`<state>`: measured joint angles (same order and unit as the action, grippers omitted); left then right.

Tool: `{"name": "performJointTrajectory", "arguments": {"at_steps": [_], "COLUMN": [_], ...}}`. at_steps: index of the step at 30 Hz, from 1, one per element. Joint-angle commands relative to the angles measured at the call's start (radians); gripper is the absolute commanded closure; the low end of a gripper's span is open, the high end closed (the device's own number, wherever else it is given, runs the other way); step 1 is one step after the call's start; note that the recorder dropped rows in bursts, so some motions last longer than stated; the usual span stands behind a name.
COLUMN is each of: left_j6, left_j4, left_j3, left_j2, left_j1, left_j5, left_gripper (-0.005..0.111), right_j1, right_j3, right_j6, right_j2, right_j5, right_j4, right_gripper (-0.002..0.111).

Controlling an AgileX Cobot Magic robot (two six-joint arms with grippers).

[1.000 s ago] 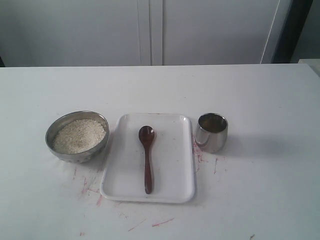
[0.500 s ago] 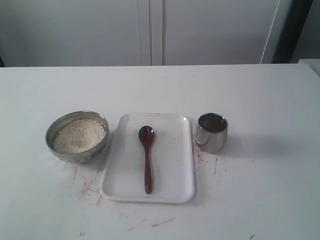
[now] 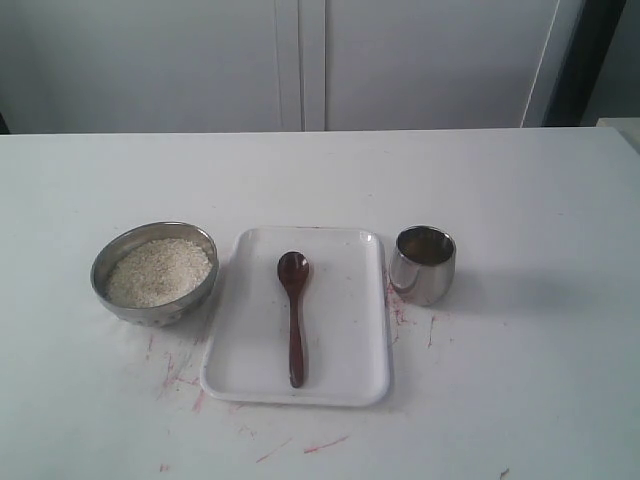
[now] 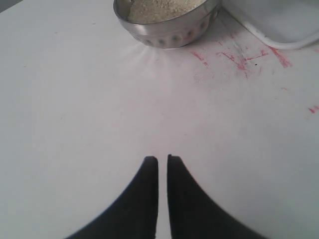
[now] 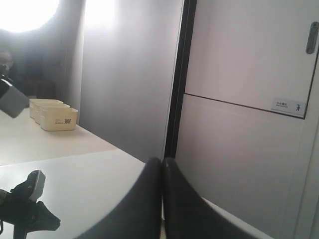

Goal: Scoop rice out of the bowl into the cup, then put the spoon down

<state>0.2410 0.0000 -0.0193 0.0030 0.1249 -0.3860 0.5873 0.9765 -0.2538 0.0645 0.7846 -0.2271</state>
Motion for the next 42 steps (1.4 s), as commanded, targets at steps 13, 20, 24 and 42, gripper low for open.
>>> {"name": "performJointTrajectory", "arguments": {"at_steps": [13,20,24,42], "left_j6": [-0.006,-0.006,-0.006,-0.006], "left_j4": [0.000,0.000,0.000,0.000], "left_j3": [0.009,0.009,0.009,0.009], "left_j2": [-0.003,-0.003,-0.003,-0.003], "left_j1": [0.007,0.007,0.007,0.007], "left_j5": [-0.035,-0.035,-0.035,-0.035], "left_gripper": [0.092,0.092,0.092,0.092], "right_j1": [0.000,0.000,0.000,0.000], "right_j3": [-0.127,-0.320,-0.452,-0.877], "right_j6": [-0.014,-0.015,-0.015,-0.012], "right_j2": [-0.064,-0.064,-0.064,-0.064], "right_j5": [0.064,-0.156,-0.302,-0.699], "right_j4": [-0.131,-0.310,-0.375,-0.404], "right_gripper": [0.108,0.108,0.108,0.108]}}
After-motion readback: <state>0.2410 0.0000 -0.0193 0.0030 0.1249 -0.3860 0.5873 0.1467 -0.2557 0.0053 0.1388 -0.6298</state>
